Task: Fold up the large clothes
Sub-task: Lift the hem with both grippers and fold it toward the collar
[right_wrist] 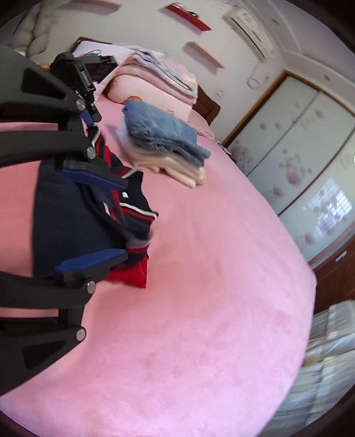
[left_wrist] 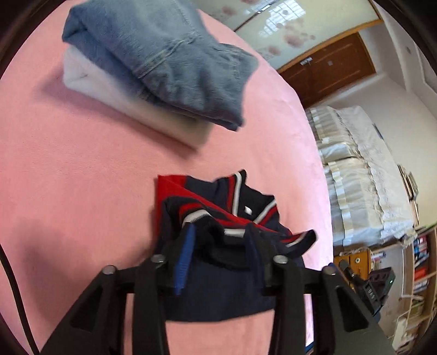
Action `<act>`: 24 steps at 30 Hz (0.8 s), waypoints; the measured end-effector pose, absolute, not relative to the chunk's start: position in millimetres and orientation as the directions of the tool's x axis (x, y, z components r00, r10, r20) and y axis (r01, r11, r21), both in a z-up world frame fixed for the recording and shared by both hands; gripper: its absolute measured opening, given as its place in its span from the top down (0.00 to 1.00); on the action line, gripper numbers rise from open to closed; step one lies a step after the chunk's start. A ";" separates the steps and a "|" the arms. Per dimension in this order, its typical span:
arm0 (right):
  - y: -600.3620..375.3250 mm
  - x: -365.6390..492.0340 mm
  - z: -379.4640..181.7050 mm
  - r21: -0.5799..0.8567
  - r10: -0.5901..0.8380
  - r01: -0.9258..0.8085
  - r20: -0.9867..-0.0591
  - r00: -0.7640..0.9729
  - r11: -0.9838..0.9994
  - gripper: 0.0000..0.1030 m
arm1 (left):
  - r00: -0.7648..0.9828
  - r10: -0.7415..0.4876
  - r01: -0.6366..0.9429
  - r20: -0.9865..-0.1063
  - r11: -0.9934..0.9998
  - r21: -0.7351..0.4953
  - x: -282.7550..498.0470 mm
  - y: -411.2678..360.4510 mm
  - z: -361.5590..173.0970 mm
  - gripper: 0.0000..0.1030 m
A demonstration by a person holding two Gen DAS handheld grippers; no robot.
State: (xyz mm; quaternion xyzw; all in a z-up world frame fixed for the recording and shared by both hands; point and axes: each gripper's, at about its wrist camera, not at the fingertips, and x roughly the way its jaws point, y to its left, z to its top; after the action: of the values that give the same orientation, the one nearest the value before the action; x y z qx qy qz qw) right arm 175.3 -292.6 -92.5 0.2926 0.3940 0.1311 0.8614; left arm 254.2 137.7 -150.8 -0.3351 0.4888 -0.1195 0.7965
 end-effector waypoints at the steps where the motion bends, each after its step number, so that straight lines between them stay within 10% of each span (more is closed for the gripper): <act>1: -292.8 177.9 -98.1 0.605 0.454 0.010 -0.608 0.651 0.796 0.56 | 0.495 -0.513 -0.137 -0.701 0.750 -0.647 256.8 139.2 -152.9 0.63; 24: -255.4 246.5 -138.7 0.403 0.391 -0.109 -0.730 0.561 0.909 0.56 | 0.550 -0.531 0.127 -0.644 0.816 -0.564 248.5 159.5 -171.0 0.62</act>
State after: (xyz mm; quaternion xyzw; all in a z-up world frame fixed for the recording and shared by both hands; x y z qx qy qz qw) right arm 246.5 -255.4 -138.7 0.1582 0.4458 0.1436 0.8693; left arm 248.5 159.5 -171.0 -0.2336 0.4329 -0.1939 0.8488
